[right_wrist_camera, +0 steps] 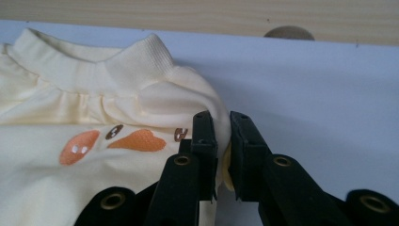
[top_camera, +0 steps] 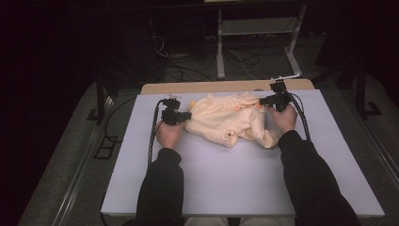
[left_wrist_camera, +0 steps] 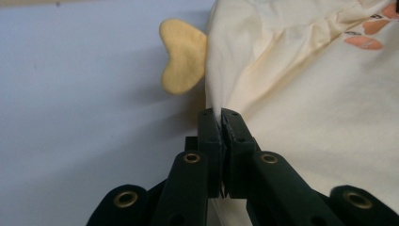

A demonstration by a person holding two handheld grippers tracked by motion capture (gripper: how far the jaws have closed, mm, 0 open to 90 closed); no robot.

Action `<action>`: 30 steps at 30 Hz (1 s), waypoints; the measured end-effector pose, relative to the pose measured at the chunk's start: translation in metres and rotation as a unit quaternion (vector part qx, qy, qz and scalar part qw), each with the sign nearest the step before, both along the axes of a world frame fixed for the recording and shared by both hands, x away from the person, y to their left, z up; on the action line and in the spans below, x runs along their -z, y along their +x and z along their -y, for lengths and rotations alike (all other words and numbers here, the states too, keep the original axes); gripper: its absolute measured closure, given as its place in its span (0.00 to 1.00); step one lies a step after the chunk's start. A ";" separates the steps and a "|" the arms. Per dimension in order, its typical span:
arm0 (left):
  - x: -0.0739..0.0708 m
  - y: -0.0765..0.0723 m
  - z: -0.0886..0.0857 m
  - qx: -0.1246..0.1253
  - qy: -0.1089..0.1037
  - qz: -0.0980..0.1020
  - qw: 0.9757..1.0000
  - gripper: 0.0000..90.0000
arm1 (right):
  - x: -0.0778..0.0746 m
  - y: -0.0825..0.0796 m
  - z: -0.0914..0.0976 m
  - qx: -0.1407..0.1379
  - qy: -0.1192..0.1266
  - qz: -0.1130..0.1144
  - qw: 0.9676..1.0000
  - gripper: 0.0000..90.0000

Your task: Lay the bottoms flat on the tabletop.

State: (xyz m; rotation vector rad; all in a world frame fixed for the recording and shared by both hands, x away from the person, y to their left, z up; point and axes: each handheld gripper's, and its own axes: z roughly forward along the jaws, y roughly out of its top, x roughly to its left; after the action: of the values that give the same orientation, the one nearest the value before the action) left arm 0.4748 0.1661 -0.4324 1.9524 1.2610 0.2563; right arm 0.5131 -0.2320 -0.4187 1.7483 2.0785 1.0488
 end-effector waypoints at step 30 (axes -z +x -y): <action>0.000 -0.002 -0.010 0.012 -0.050 -0.023 0.998 0.53 | 0.001 -0.016 0.021 -0.038 0.042 0.012 0.998 0.58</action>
State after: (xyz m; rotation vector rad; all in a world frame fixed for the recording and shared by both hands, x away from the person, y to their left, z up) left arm 0.4732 0.1762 -0.4325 1.8964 1.2552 0.1350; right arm 0.4970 -0.2533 -0.4192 1.6988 2.1304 1.1870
